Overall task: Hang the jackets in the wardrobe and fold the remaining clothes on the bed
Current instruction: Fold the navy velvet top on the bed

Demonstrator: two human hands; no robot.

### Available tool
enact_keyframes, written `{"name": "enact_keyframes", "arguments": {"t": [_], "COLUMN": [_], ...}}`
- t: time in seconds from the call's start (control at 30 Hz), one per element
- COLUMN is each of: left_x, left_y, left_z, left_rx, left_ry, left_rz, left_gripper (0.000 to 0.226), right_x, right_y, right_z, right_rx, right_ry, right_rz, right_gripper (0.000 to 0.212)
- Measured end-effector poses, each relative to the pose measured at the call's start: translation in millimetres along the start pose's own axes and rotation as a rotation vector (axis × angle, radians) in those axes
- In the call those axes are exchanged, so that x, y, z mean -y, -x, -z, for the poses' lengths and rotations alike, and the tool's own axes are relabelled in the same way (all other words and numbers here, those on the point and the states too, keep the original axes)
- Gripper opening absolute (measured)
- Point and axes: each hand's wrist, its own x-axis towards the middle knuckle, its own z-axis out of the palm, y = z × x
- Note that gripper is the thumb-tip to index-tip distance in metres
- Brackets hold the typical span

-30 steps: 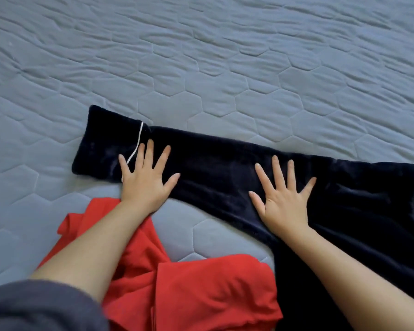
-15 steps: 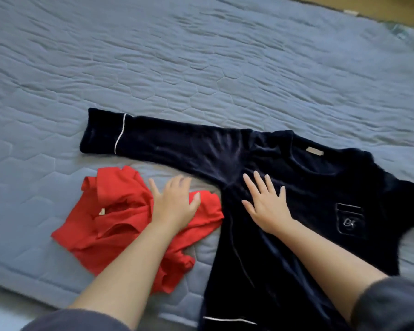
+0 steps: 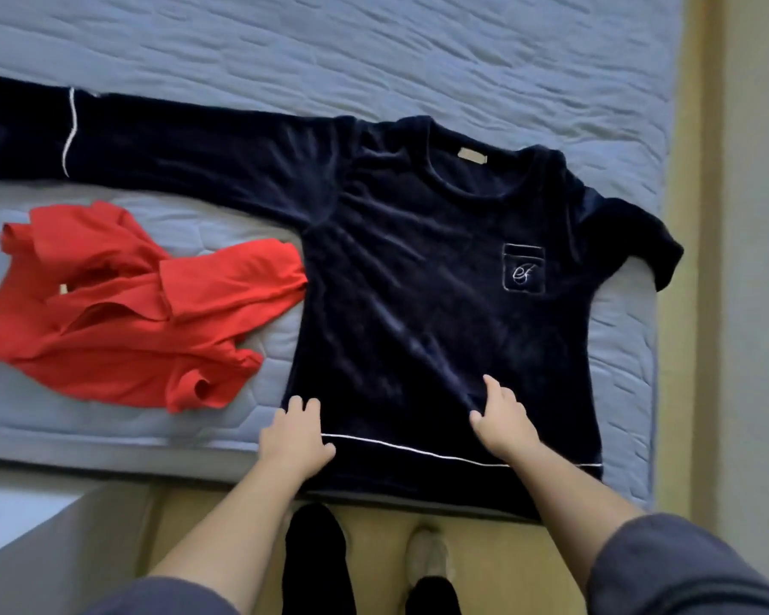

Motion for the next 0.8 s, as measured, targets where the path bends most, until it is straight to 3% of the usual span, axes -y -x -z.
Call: {"name": "enact_keyframes", "arguments": {"t": [0.1,0.17,0.23,0.3,0.4,0.47,0.53,0.6,0.7,0.77,0.8], "left_x": [1,2,2,5,6,8,17,28,31,26,22], "left_y": [2,12,23,27,27,30,33,34,32,35,37], "left_z": [-47,-74,-87,-87,-80,-77,-77,-78,-71,-69,-68], "left_rx": [-0.057,-0.107,-0.192,-0.300,-0.404,-0.416,-0.368,-0.289,0.027,0.334,0.411], "left_ry": [-0.155,-0.281,-0.266,-0.187,-0.205,-0.260,-0.367,-0.530,-0.709,-0.757,-0.738], "left_rz": [0.059,0.056,0.016,-0.027,-0.054,-0.042,-0.016,0.035,0.169,0.228,0.218], "left_gripper": [0.102,0.117,0.105,0.079,0.045,0.025,0.021,0.026,0.036,0.041,0.042], "right_x": [-54,-93,-130,-161,-193,-207,-217,-224,-240,-252,-254], "right_y": [-8,-10,-10,-11,-10,-11,-15,-20,-11,0,5], "right_z": [-34,-53,-67,-73,-75,-81,-82,-75,-72,-76,-75], "right_rx": [0.010,0.087,0.101,0.030,-0.077,-0.152,-0.212,-0.184,0.093,0.187,0.194], "right_ry": [-0.073,0.014,0.232,0.397,0.474,0.404,0.313,0.419,0.664,0.627,0.576], "right_rz": [-0.157,-0.174,-0.074,0.020,-0.013,-0.010,0.072,0.137,0.115,0.071,0.050], "right_gripper": [0.077,0.087,0.097,0.104,0.104,0.091,0.060,0.033,0.028,0.028,0.029]}}
